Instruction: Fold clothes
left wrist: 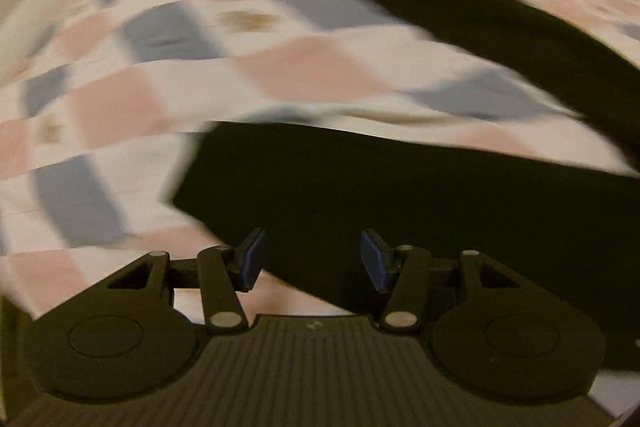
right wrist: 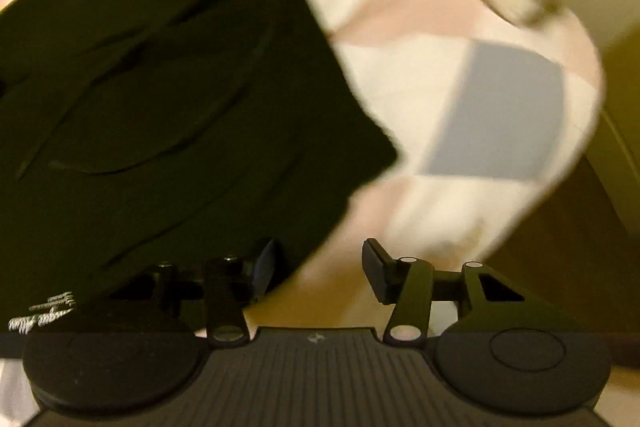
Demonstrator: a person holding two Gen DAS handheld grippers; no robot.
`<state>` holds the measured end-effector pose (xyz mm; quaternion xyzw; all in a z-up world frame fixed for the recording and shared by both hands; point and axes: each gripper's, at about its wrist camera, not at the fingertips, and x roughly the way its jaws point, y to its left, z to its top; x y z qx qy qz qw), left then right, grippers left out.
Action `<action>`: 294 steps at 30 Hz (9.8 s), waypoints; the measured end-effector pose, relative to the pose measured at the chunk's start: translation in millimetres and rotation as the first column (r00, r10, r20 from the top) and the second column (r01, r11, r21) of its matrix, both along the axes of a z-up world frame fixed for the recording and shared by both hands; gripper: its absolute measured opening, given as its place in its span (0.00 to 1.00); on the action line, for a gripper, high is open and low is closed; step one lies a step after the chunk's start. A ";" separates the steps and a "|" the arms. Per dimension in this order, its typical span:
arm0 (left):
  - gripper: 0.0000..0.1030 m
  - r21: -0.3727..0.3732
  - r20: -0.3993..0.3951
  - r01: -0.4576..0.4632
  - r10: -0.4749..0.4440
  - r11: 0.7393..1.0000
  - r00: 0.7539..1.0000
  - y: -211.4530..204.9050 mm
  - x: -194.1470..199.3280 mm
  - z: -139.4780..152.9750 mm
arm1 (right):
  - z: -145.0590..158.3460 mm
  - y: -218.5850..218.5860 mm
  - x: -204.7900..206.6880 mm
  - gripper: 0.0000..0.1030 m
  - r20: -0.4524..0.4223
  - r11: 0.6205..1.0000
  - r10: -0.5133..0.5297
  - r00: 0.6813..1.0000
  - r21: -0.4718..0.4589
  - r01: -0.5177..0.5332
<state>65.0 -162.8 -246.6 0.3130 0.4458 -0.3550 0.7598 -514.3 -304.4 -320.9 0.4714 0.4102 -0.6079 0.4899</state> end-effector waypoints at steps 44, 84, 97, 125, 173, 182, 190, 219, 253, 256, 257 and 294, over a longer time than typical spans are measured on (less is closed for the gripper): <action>0.82 -0.260 0.097 0.443 -0.433 0.858 0.896 209.6 -53.6 186.3 | 228.6 303.3 186.6 0.98 0.150 0.915 0.139 0.979 -0.396 -0.069; 0.82 -0.224 0.073 0.441 -0.436 0.869 0.897 189.8 -41.7 162.7 | 218.4 275.1 200.2 0.98 0.111 0.918 0.133 0.985 -0.389 -0.080; 0.82 -0.149 0.028 0.401 -0.402 0.904 0.915 83.1 -64.6 132.5 | 189.5 169.1 178.6 0.98 0.110 0.943 0.161 0.981 -0.309 -0.120; 0.71 -0.007 0.147 0.756 -0.747 0.654 0.648 -317.3 -35.3 -16.3 | 54.5 -224.6 102.9 0.66 0.252 0.801 0.586 0.770 -0.325 -0.503; 0.02 0.357 0.404 0.771 -0.832 0.526 0.381 -156.4 29.1 -68.8 | 74.6 -40.8 213.0 0.03 -0.523 0.324 0.745 0.415 -0.260 -0.910; 0.08 0.340 0.118 0.739 -0.805 0.582 0.581 2.3 1.1 -96.3 | 5.9 101.0 202.3 0.53 -0.394 0.598 0.746 0.537 0.040 -0.801; 0.13 0.075 -0.056 0.466 -0.462 0.882 0.885 -1.3 59.3 -49.0 | 40.8 79.2 36.4 0.49 0.442 0.922 -0.175 0.880 -0.240 0.304; 0.07 0.440 0.221 0.898 -0.968 -0.014 -0.123 -16.8 -121.4 -130.5 | -33.4 13.0 -74.0 0.16 0.621 0.739 -0.498 0.606 -0.062 0.671; 0.34 -0.121 -0.092 0.265 -0.277 0.957 0.957 5.1 25.5 -49.4 | 36.8 15.6 -36.9 0.82 0.219 0.872 -0.408 0.886 -0.193 0.449; 0.29 -0.237 -0.196 -0.094 0.047 0.967 0.980 19.6 107.0 -46.0 | 39.9 12.9 -3.7 0.82 0.243 0.900 -0.361 0.901 -0.163 0.405; 0.29 -0.269 -0.234 -0.194 0.131 0.944 0.963 24.8 131.3 -46.8 | 40.6 14.1 11.1 0.84 0.252 0.909 -0.344 0.905 -0.153 0.388; 0.08 -0.265 -0.401 -0.164 0.046 0.950 0.915 97.8 245.0 -91.2 | 57.3 100.7 303.5 0.82 0.441 0.998 -0.043 0.897 -0.019 0.058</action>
